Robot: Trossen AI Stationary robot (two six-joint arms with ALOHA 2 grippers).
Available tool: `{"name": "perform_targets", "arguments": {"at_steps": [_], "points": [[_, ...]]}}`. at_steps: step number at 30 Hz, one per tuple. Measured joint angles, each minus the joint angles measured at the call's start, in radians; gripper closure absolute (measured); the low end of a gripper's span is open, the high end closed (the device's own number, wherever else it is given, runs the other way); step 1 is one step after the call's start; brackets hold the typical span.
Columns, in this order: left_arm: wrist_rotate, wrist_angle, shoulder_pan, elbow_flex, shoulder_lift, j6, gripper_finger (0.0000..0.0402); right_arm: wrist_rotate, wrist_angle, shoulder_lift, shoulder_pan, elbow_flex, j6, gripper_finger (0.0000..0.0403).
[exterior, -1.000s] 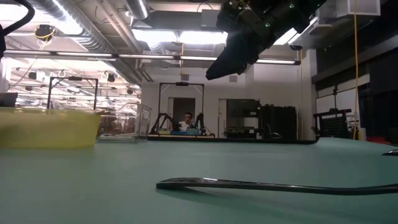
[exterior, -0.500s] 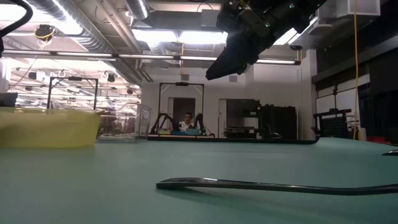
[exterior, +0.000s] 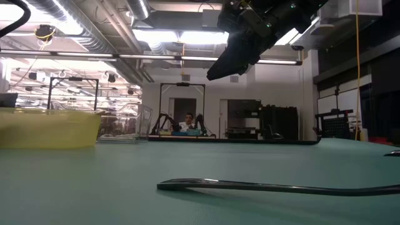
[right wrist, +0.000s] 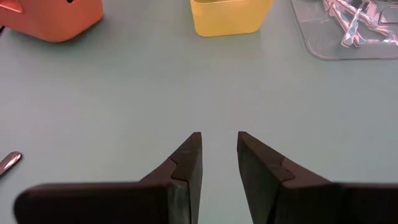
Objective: Sort silverware by color (type)
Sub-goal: Put the white spoon into the transparent bin
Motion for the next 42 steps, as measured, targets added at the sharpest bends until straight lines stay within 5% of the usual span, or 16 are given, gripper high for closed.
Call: {"name": "perform_targets", "arguments": {"at_steps": [17, 24, 32, 42], "points": [[0.009, 0.017, 0.003, -0.001, -0.133, -0.007, 0.0317, 0.000, 0.000, 0.000, 0.000, 0.000, 0.000, 0.0310], [-0.050, 0.200, 0.055, -0.001, -0.162, -0.002, 0.0317, -0.011, -0.017, 0.000, 0.000, 0.000, 0.000, 0.0310], [-0.251, 0.456, 0.197, -0.001, -0.162, 0.393, 0.0317, -0.117, -0.140, 0.000, 0.000, 0.000, 0.018, 0.0310], [-0.259, 0.468, 0.420, 0.000, -0.161, 0.829, 0.0317, -0.229, -0.331, 0.000, 0.001, 0.000, 0.178, 0.0310]]}}
